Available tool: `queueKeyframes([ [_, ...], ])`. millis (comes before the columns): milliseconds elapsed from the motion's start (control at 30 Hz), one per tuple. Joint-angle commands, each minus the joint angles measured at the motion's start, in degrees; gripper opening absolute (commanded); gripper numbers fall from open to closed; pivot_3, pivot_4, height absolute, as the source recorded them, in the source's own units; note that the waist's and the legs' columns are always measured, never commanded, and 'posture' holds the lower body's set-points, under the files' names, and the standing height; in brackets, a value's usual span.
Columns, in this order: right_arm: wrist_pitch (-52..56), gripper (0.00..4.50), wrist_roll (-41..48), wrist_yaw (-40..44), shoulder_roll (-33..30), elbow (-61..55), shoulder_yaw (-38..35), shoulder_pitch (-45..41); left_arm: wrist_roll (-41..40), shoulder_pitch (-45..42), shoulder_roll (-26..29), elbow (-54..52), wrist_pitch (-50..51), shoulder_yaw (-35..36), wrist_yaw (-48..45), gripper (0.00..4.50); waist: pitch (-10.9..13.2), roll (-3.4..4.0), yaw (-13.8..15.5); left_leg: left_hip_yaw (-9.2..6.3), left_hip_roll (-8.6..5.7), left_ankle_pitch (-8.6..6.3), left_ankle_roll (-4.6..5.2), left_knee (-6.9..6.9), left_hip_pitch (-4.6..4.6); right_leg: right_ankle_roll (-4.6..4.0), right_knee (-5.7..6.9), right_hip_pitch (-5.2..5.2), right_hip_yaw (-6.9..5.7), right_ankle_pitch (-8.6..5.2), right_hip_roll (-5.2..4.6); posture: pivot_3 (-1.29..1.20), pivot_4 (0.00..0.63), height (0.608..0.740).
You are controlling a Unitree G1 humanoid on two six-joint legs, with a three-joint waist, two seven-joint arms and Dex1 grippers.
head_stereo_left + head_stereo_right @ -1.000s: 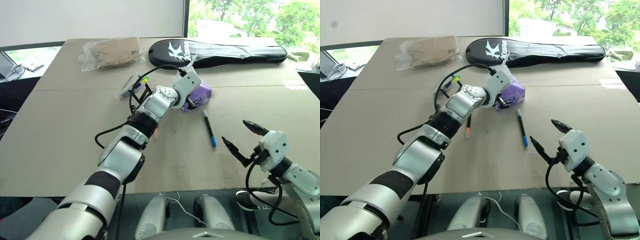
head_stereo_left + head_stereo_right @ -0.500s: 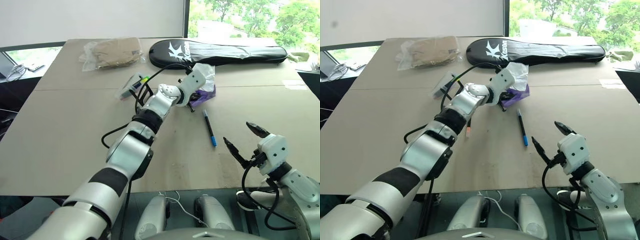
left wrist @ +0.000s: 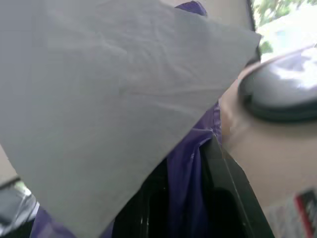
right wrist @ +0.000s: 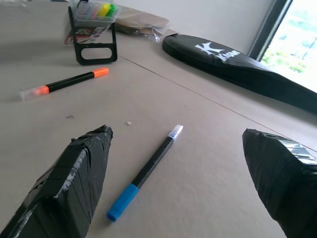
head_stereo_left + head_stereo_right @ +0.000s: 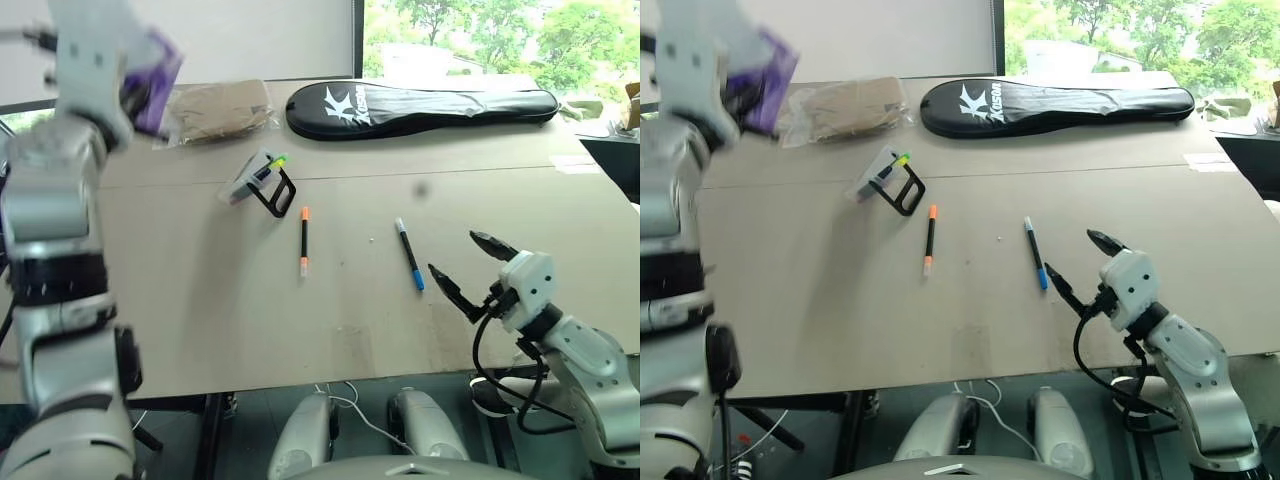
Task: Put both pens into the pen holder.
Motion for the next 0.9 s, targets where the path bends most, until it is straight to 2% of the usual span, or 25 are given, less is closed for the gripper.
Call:
queueKeyframes([
  [33,-2.2,4.5,2.7,4.5,-2.5,-0.9,-0.8,-0.1,-0.6,7.9,-1.1,-6.0,-1.3,5.0,1.9,0.12,0.0,-0.19,0.9,-0.15,0.01,0.03,-0.06,0.12,-0.33,-0.01,-0.07,-0.14,-0.04,0.01,-0.04,0.0,0.15,0.74],
  [200,-4.4,4.5,1.8,7.3,-5.4,2.6,-0.8,-0.8,-4.3,17.7,-4.6,-7.1,4.4,9.9,2.8,0.12,-0.1,-0.45,1.9,-0.27,0.0,-0.01,-0.01,0.16,-0.48,-0.01,-0.25,-0.16,-0.09,0.02,-0.1,0.0,0.15,0.74],
  [267,-4.4,4.5,1.5,7.7,-5.6,3.6,-0.2,-1.7,-7.5,20.2,-5.4,-8.3,6.1,11.2,0.4,1.08,-0.1,-0.45,1.9,-0.29,0.0,-0.02,0.0,0.14,-0.46,-0.02,-0.25,-0.13,-0.11,0.02,-0.13,0.0,0.15,0.74],
  [300,-4.1,4.5,1.2,7.7,-5.7,4.1,0.0,-2.1,-8.6,21.4,-5.3,-8.9,7.0,11.6,-0.8,1.4,-0.1,-0.42,1.8,-0.29,0.01,-0.02,-0.01,0.14,-0.44,-0.03,-0.25,-0.13,-0.11,0.02,-0.13,0.0,0.15,0.74],
  [333,-3.9,4.5,1.1,7.6,-5.7,4.5,0.2,-2.3,-9.4,22.3,-5.1,-9.3,7.6,11.9,-1.5,2.01,-0.1,-0.4,1.8,-0.27,0.01,-0.02,0.0,0.12,-0.39,-0.03,-0.25,-0.11,-0.09,0.03,-0.13,0.0,0.15,0.74],
  [367,-3.7,4.5,0.7,7.3,-5.7,4.9,0.4,-2.7,-10.1,22.9,-4.9,-9.9,8.2,12.1,-2.0,2.31,-0.1,-0.39,1.7,-0.24,0.02,-0.02,-0.01,0.1,-0.36,-0.04,-0.25,-0.1,-0.05,0.03,-0.13,0.0,0.15,0.74],
  [500,1.1,4.5,1.3,5.3,-5.1,4.4,0.8,-4.2,-22.1,25.9,-5.6,-18.7,13.6,18.4,-8.7,3.92,-0.1,-0.39,1.2,-0.18,0.05,-0.02,-0.01,0.07,-0.35,-0.05,-0.25,-0.11,0.01,0.03,-0.12,0.0,0.15,0.74],
  [600,5.0,4.5,1.0,2.4,-4.4,3.0,0.4,-6.4,-30.3,27.9,-4.6,-25.0,18.2,21.5,-12.6,3.92,-0.1,-0.39,1.1,-0.17,0.05,-0.02,-0.01,0.05,-0.35,-0.06,-0.26,-0.12,0.03,0.03,-0.14,0.0,0.15,0.74],
  [700,16.8,4.5,0.3,-0.7,-5.9,1.0,2.2,-11.1,-41.8,28.9,-3.2,-31.5,24.4,23.9,-16.8,3.92,-0.1,-0.37,0.9,-0.19,0.06,-0.02,-0.01,0.05,-0.35,-0.07,-0.26,-0.11,0.01,0.03,-0.13,0.0,0.15,0.74],
  [733,19.7,4.5,-1.2,-1.5,-6.8,0.6,3.4,-12.7,-42.8,29.7,-2.5,-33.1,24.9,23.3,-17.4,3.92,-0.1,-0.37,0.9,-0.2,0.06,-0.02,-0.01,0.05,-0.35,-0.08,-0.26,-0.11,0.0,0.03,-0.13,0.0,0.15,0.74],
  [833,26.6,4.5,0.1,-1.7,-7.4,-0.7,4.7,-16.4,-39.1,32.7,-0.8,-34.5,22.2,20.3,-16.4,3.92,-0.1,-0.33,0.8,-0.17,0.04,-0.01,-0.02,0.03,-0.34,-0.09,-0.26,-0.12,0.03,0.02,-0.12,0.0,0.15,0.74],
  [900,30.2,4.5,1.0,-2.1,-7.3,-1.3,4.8,-18.2,-32.0,34.9,0.0,-33.0,17.2,17.7,-13.2,3.92,-0.1,-0.3,0.6,-0.16,0.04,-0.01,-0.02,-0.08,-0.3,-0.1,-0.28,-0.13,0.04,0.02,-0.1,0.0,0.15,0.74],
])
